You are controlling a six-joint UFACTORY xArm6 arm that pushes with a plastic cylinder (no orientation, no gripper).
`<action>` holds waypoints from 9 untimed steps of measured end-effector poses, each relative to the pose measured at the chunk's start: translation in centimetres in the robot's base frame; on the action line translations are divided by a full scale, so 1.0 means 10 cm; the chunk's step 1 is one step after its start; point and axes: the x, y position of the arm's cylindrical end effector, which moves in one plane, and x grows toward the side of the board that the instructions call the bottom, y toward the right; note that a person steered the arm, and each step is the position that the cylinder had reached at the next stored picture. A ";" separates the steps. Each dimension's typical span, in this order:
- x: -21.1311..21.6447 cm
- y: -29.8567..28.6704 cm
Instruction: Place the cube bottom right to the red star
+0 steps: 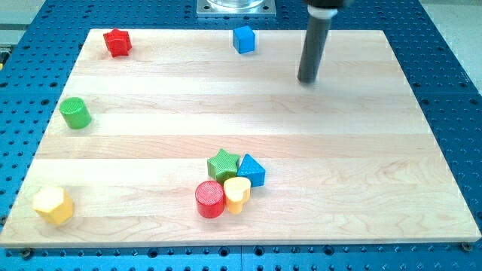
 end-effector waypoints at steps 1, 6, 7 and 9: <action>-0.61 -0.03; -0.92 -1.10; -0.93 -1.25; -0.84 -1.89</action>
